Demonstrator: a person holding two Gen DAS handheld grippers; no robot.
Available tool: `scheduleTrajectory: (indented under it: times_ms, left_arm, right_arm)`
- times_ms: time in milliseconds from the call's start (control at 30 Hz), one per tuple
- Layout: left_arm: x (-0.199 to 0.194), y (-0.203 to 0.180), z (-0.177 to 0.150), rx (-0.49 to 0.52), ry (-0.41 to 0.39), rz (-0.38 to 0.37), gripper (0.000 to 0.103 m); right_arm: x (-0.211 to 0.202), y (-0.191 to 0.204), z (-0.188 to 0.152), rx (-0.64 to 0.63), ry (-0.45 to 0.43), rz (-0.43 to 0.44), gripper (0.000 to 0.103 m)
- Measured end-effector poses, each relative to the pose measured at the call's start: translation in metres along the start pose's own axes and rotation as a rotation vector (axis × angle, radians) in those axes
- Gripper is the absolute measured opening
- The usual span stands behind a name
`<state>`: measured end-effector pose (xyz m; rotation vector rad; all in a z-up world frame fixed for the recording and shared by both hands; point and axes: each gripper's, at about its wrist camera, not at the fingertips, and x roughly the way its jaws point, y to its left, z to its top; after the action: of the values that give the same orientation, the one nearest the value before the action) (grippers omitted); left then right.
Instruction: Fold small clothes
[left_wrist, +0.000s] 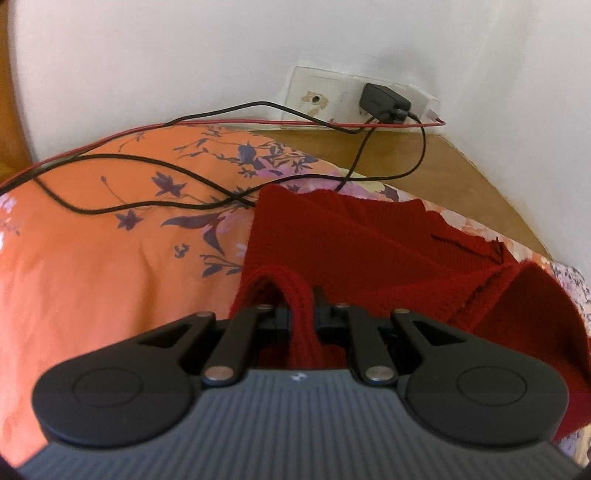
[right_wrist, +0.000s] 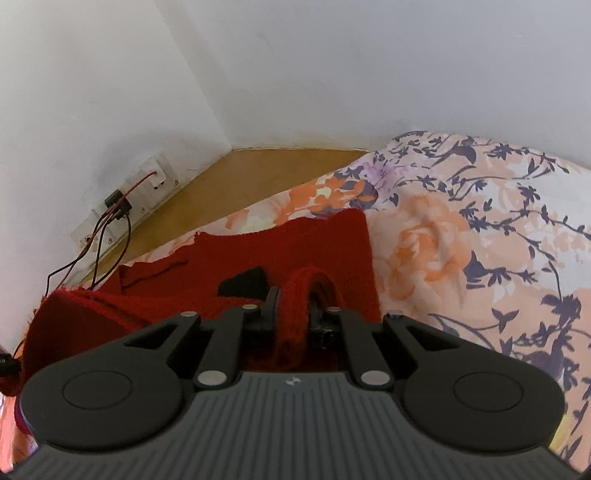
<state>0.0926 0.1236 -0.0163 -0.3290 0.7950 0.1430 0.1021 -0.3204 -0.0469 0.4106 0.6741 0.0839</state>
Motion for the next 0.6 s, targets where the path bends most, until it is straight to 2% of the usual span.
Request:
scheduleTrajectory:
  times_ms: [133, 233, 300, 400, 533, 600]
  left_arm:
    - [-0.005, 0.004, 0.002, -0.014, 0.014, -0.039, 0.014]
    - [-0.013, 0.007, 0.005, -0.034, 0.017, -0.070, 0.021]
    - [-0.019, 0.006, 0.006, -0.039, 0.006, -0.094, 0.028]
    - [-0.023, 0.001, 0.010, -0.011, 0.009, -0.103, 0.030]
    - [-0.025, -0.008, 0.016, 0.029, 0.016, -0.089, 0.030]
    - [-0.026, -0.009, 0.019, 0.032, 0.018, -0.091, 0.035]
  right_arm:
    - [-0.005, -0.001, 0.001, 0.049, 0.004, 0.006, 0.016]
    - [-0.012, -0.005, 0.005, 0.115, 0.013, 0.031, 0.027]
    - [-0.019, -0.006, 0.008, 0.146, 0.010, 0.043, 0.044]
    - [-0.031, -0.006, 0.014, 0.161, -0.032, 0.021, 0.058]
    - [-0.041, -0.006, 0.017, 0.151, -0.068, -0.004, 0.063]
    - [-0.044, -0.007, 0.015, 0.155, -0.069, -0.002, 0.065]
